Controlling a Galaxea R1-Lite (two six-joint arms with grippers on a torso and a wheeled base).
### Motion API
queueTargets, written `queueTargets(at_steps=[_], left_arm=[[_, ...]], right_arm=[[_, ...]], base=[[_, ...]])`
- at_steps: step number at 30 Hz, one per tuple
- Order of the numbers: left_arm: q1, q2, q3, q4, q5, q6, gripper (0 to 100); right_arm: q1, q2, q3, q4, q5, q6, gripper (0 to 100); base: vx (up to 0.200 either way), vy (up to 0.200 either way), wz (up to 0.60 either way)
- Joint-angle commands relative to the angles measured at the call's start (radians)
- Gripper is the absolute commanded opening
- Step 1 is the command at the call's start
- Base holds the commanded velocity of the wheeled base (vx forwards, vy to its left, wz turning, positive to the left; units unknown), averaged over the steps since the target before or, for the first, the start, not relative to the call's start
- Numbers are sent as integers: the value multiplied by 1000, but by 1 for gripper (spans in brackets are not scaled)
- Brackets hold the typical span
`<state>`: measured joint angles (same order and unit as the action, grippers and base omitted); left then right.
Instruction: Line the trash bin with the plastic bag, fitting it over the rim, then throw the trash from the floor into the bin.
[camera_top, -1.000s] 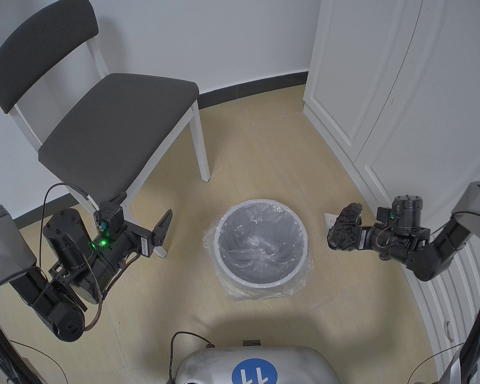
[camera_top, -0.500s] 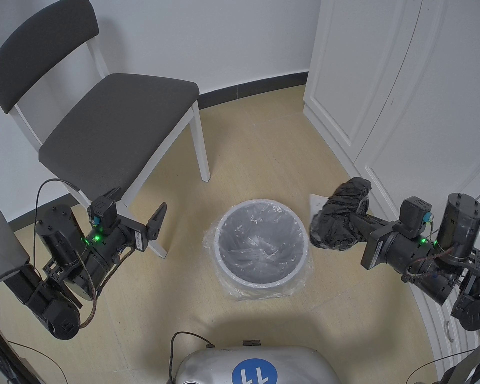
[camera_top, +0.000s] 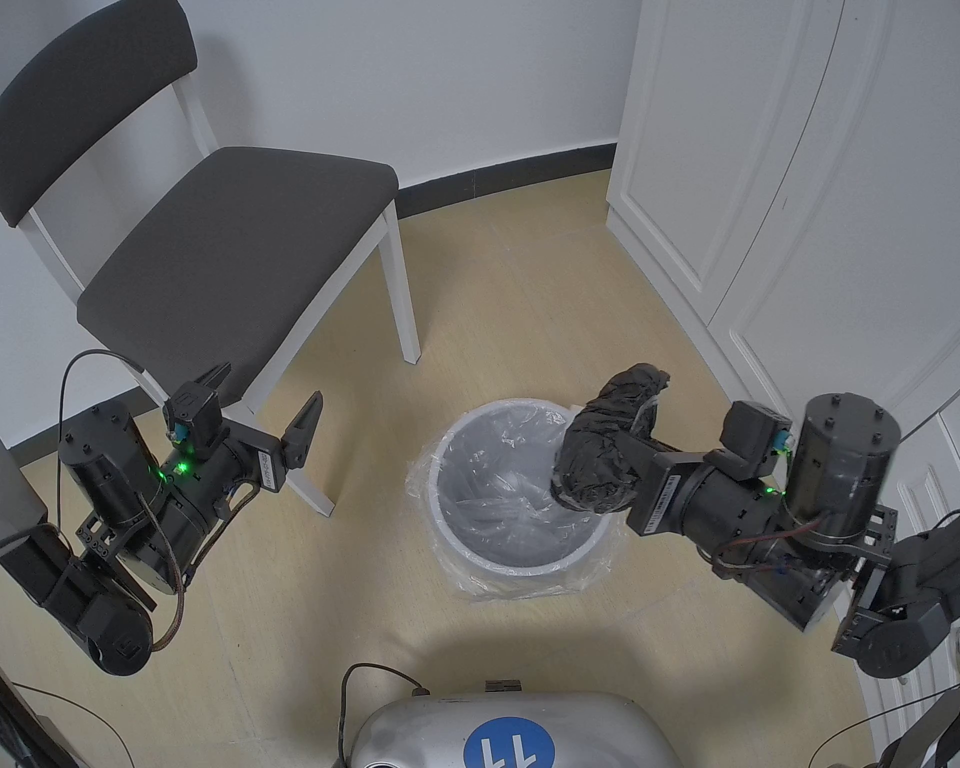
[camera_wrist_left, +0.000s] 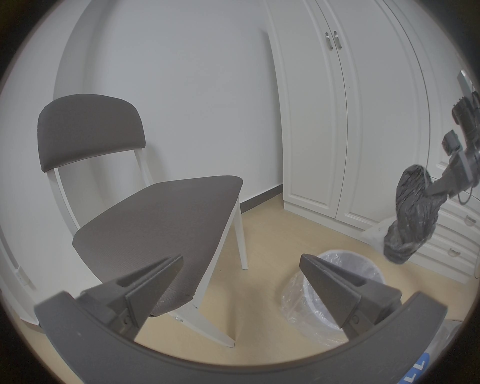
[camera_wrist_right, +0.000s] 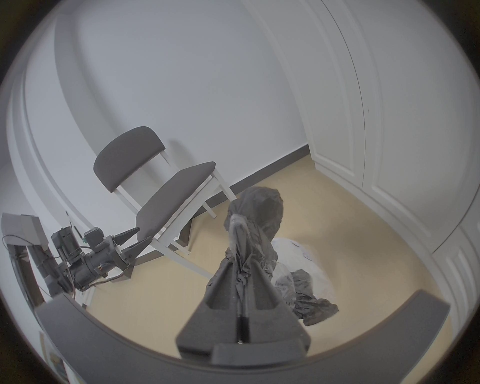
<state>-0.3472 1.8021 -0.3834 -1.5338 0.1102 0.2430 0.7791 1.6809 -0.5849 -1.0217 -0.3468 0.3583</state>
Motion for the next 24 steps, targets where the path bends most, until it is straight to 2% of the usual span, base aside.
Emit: queueTargets(at_steps=[1, 13, 20, 24], left_arm=[[-1, -1, 1, 0, 0, 1, 100], [-1, 0, 0, 0, 0, -1, 100], [-1, 5, -2, 0, 0, -1, 100], [-1, 8, -2, 0, 0, -1, 100]], right_arm=[[6, 119, -53, 0, -3, 50, 0], [12, 312, -122, -1, 5, 169, 0], [-1, 404, -156, -11, 6, 186, 0], [-38, 525, -185, -152, 11, 215, 0]], base=[[0, 0, 0], [0, 0, 0], [0, 0, 0], [0, 0, 0]])
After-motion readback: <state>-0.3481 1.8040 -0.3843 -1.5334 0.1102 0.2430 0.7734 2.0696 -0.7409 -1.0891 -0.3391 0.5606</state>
